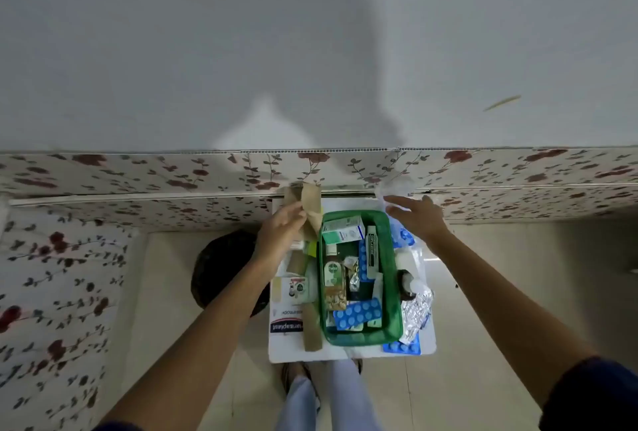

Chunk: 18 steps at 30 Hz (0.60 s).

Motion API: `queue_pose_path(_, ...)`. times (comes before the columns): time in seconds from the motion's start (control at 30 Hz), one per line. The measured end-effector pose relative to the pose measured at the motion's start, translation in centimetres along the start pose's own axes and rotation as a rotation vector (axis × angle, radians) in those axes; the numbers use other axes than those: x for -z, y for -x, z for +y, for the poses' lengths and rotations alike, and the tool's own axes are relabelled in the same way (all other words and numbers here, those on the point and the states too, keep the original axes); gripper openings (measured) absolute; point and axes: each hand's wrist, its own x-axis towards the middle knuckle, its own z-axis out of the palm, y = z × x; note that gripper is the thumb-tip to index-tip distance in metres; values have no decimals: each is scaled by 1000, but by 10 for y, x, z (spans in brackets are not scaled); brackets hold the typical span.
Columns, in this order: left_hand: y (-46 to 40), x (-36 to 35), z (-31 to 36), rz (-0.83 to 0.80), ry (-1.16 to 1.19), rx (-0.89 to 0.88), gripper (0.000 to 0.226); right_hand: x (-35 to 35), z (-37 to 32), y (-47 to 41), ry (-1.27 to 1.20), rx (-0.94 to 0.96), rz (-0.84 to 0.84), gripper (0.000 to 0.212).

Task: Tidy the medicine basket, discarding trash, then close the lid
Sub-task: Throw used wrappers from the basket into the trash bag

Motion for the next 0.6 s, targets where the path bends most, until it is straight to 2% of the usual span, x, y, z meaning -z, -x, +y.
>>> queue_pose_path(0.07,-24,-10,-4,-16,-82,-78,38,-13,3,-25,39,-43,-77,42)
queue_pose_path(0.13,-48,-19,-13,-32,-165,-90,41,-26,8,-44,-25,-65,-166,54)
queue_pose_path(0.17,-53,-22,-16,-25,-214,-74,42,-31,10,-47,-79,-62,-143,54)
queue_pose_path(0.2,-59,-24,-20,12,-266,-63,44,-30,9,-44,-104,-62,-70,49)
queue_pose_path(0.27,-70,-25,-26,105,-362,-46,44,-27,11,-44,-133,-37,184,34)
queue_pose_path(0.33,-76,-24,-32,178,-356,-34,48,-17,8,-32,-152,70,393,28)
queue_pose_path(0.4,-76,-22,-32,215,-290,-4,41,-5,0,-15,-185,183,524,27)
queue_pose_path(0.5,-74,-18,-33,261,-234,3,36,9,-24,15,-220,273,600,24)
queue_pose_path(0.6,-64,-7,-32,359,-61,4,36,4,-59,44,-490,350,532,19)
